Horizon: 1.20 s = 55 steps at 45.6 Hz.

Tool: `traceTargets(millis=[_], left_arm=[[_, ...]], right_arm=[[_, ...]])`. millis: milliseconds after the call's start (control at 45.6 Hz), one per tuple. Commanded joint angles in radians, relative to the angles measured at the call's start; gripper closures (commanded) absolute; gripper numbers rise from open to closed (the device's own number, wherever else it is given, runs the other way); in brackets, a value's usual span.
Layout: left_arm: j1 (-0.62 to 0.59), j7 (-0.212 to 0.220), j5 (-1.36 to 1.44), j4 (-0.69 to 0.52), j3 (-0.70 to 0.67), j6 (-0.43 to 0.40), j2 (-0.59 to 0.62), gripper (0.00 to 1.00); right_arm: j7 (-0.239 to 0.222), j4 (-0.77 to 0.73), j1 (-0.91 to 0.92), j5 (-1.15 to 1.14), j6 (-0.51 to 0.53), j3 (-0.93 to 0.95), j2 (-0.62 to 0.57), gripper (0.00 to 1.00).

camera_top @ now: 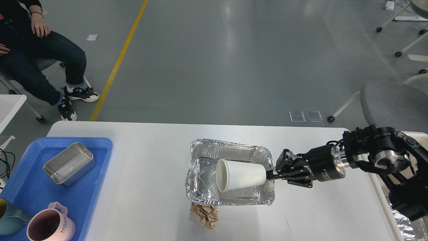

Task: Tidy desktop
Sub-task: 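Reach the left gripper toward the crumpled brown paper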

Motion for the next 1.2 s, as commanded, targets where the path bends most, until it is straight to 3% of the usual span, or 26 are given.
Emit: traceTargets(millis=[0, 131, 351, 526, 723, 942, 1183], left_arm=[[-0.008, 0.004, 0.024, -0.006, -0.003, 0.0, -0.008, 0.03], [-0.061, 0.019, 0.084, -0.006, -0.001, 0.0, -0.085, 0.03], [-0.19, 0.158, 0.231, -0.003, 0.002, 0.0, -0.385, 0.03], [-0.212, 0.194, 0.292, -0.002, 0.002, 0.0, -0.674, 0.03], [-0.207, 0.242, 0.343, 0.006, 0.016, 0.017, -0.913, 0.03], [-0.209, 0.259, 0.341, 0.009, 0.135, 0.058, -1.041, 0.03], [-0.19, 0.293, 0.34, 0.014, 0.215, 0.115, -1.078, 0.03]], right_arm=[[0.0, 0.001, -0.01, -0.002, 0.001, 0.014, 0.0, 1.0], [0.0, 0.004, -0.013, -0.003, 0.001, 0.016, 0.0, 1.0], [0.0, 0.007, -0.016, -0.009, 0.003, 0.023, 0.0, 1.0], [0.0, 0.003, -0.016, -0.015, 0.003, 0.022, 0.0, 1.0], [0.0, -0.003, -0.019, -0.015, 0.011, 0.022, -0.001, 1.0], [0.0, -0.005, -0.028, -0.015, 0.012, 0.028, -0.003, 1.0], [0.002, -0.014, -0.033, -0.017, 0.012, 0.037, -0.021, 1.0]])
